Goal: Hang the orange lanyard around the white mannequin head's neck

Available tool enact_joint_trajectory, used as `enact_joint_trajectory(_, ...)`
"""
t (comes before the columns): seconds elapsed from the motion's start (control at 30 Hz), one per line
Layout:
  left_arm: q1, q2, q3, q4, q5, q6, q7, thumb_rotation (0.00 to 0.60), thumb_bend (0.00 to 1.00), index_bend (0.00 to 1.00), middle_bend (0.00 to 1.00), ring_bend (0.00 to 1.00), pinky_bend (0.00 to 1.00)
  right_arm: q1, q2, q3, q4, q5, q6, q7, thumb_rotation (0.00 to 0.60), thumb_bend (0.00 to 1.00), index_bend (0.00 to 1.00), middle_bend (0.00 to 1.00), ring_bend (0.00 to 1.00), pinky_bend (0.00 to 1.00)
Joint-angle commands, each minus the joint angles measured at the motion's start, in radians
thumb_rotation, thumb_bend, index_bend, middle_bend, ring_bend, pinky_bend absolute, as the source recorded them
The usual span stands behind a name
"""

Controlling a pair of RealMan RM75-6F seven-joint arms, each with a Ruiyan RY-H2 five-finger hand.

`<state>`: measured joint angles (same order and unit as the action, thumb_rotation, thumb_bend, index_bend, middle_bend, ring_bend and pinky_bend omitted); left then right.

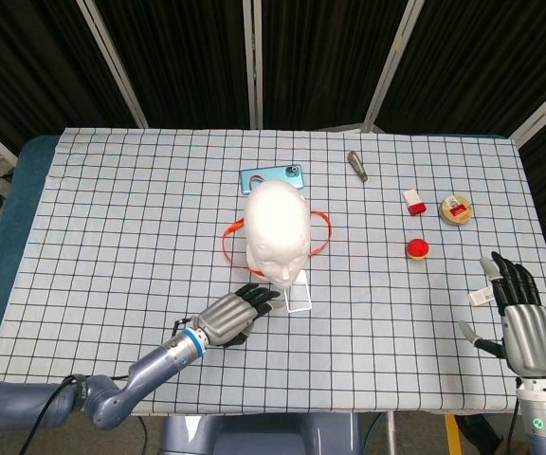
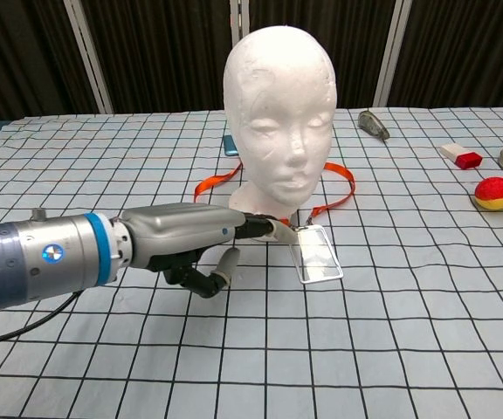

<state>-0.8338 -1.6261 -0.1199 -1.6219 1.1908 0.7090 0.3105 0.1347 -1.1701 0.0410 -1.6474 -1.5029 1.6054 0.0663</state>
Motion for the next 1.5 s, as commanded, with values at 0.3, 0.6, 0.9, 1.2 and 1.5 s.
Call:
enact_joint_trajectory(0.3,-0.113,-0.135,-0.025,0.127,-0.159,-0.069,0.068,0.6,0.99,0.0,0.0,0.0,0.0,-0.012,0.018,0.025,0.0,0.02,-0.014,0.031,0.6,0.13,0.07,0.0,0.0,0.0)
enact_joint_trajectory(0.6,-0.176,-0.191,-0.021,0.168,-0.255,-0.085,0.108,0.6,0.99,0.0,0.0,0.0,0.0,-0.026,0.024,0.035,0.008,0.023,-0.015,0.046,0.6,0.13,0.07,0.0,0.0,0.0)
enact_joint_trajectory(0.9,-0.211,-0.188,0.012,0.135,-0.319,-0.082,0.127,0.6,0.99,0.0,0.0,0.0,0.0,-0.039,0.023,0.044,0.012,0.016,-0.008,0.051,0.6,0.13,0.07,0.0,0.0,0.0)
enact_joint_trajectory(1.2,-0.213,-0.157,0.05,0.06,-0.301,-0.061,0.127,0.6,0.99,0.0,0.0,0.0,0.0,-0.044,0.02,0.05,0.011,0.008,-0.009,0.047,0.6,0.13,0.07,0.0,0.0,0.0)
enact_joint_trajectory(1.5,-0.211,-0.114,0.089,-0.016,-0.277,-0.056,0.115,0.6,0.99,0.0,0.0,0.0,0.0,-0.048,0.018,0.056,0.009,0.0,-0.008,0.041,0.6,0.13,0.07,0.0,0.0,0.0)
